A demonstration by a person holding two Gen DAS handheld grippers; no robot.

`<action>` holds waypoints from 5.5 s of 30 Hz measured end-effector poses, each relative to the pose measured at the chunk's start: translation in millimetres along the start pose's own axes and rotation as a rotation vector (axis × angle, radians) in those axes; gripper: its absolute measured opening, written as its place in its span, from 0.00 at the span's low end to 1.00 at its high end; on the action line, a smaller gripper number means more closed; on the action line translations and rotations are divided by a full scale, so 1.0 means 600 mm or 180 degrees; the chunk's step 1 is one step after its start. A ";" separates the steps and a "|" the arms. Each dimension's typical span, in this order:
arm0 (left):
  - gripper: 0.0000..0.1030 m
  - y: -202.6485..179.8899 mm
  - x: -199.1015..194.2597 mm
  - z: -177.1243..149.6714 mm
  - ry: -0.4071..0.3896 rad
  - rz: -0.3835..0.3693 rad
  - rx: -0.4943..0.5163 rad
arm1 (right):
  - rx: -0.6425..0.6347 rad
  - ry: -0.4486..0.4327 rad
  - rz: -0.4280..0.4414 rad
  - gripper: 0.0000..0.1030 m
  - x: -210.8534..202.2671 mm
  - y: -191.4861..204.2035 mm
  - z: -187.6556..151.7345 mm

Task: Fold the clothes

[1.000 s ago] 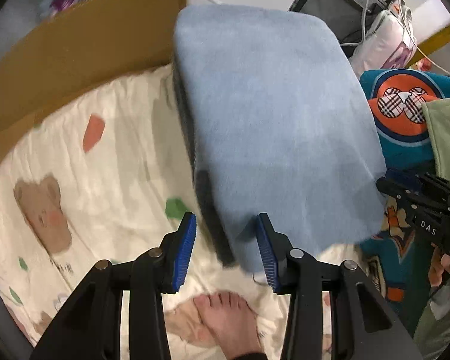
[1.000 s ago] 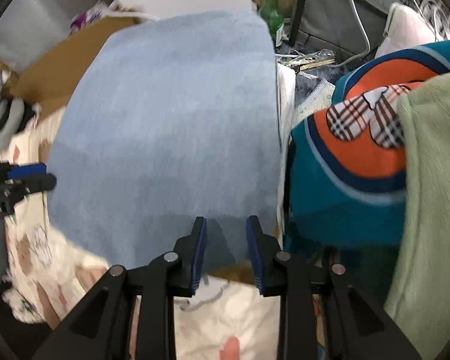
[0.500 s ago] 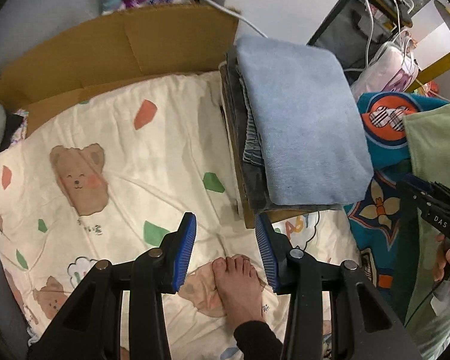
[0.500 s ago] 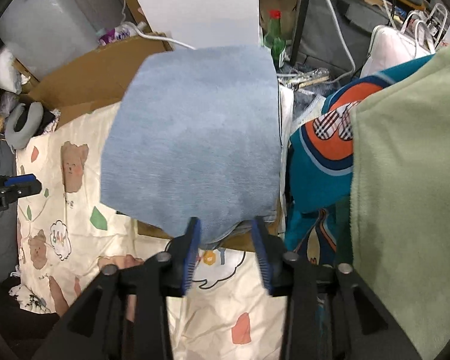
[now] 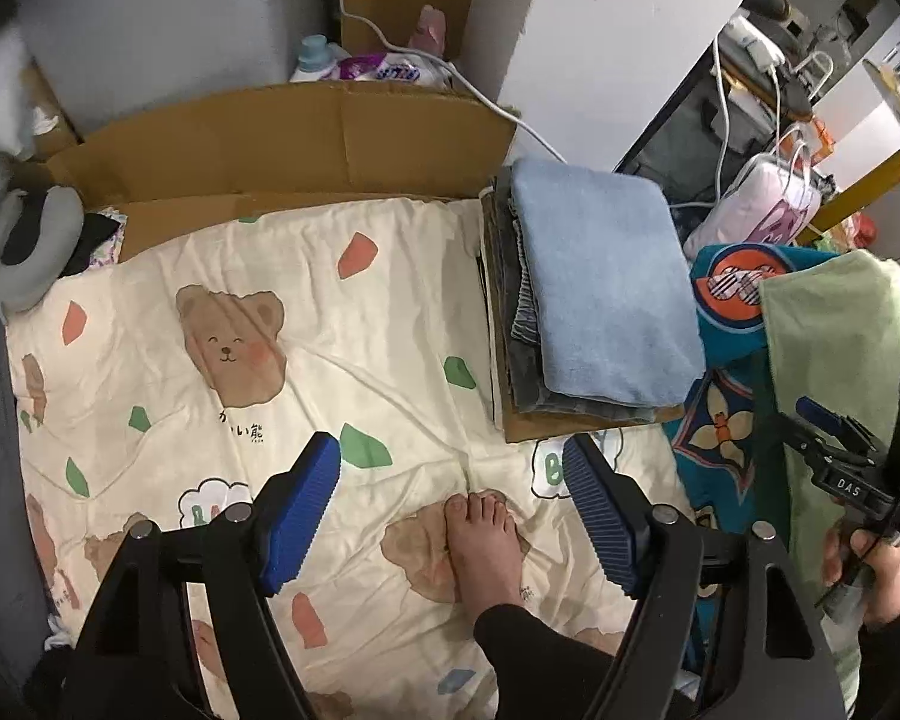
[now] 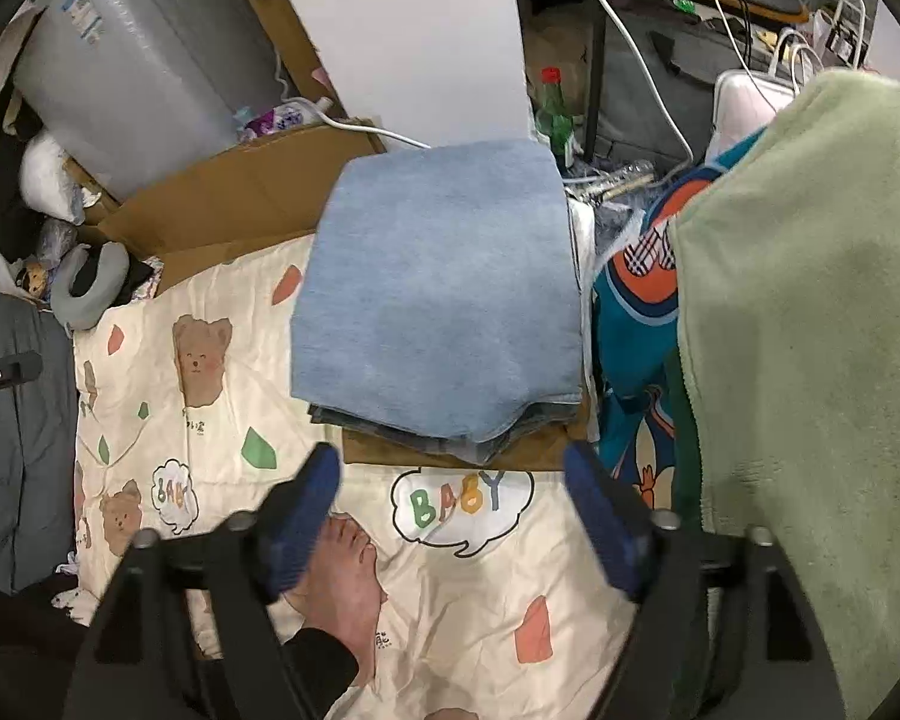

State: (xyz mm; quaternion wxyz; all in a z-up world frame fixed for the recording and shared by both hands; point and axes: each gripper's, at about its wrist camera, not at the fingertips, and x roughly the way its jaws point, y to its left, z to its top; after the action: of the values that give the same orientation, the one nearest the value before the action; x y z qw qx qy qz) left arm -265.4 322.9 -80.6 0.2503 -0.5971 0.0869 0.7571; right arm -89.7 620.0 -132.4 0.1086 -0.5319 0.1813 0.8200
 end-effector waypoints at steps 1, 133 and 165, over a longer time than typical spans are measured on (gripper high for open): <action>0.75 0.003 -0.008 -0.003 -0.0019 0.0020 0.0002 | -0.0005 -0.0020 0.0007 0.83 -0.006 0.003 0.000; 0.99 0.288 -0.302 -0.424 -0.1213 0.1193 -0.1587 | -0.1046 -0.0426 0.0505 0.99 -0.221 0.510 -0.145; 0.99 0.292 -0.305 -0.432 -0.1177 0.1323 -0.1694 | -0.1120 -0.0451 0.0506 0.99 -0.226 0.510 -0.155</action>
State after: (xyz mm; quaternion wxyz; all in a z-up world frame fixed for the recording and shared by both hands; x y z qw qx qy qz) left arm -97.0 10.3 -6.8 -0.0607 -0.4642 -0.0401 0.8827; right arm -70.2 304.7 12.7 -0.0386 -0.4676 0.0686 0.8804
